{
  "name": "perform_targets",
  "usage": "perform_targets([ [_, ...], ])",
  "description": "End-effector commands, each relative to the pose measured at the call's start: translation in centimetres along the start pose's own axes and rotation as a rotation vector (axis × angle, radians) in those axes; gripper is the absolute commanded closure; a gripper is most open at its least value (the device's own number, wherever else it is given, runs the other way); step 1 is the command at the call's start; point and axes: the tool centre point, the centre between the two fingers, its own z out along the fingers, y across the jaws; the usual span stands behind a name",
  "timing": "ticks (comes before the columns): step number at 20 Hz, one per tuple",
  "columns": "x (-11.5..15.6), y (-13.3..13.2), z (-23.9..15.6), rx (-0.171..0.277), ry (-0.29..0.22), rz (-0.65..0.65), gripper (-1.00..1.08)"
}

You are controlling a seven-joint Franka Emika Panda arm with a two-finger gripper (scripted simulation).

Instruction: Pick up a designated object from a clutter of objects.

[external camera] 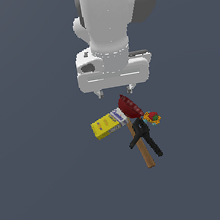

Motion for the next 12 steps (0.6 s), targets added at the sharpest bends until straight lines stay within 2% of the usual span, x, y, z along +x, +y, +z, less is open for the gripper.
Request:
perform_targets([
  [1, 0.0, 0.0, 0.0, 0.0, 0.0, 0.0, -0.92],
  [12, 1.6, 0.5, -0.9, -0.004, 0.041, 0.001, -0.92],
])
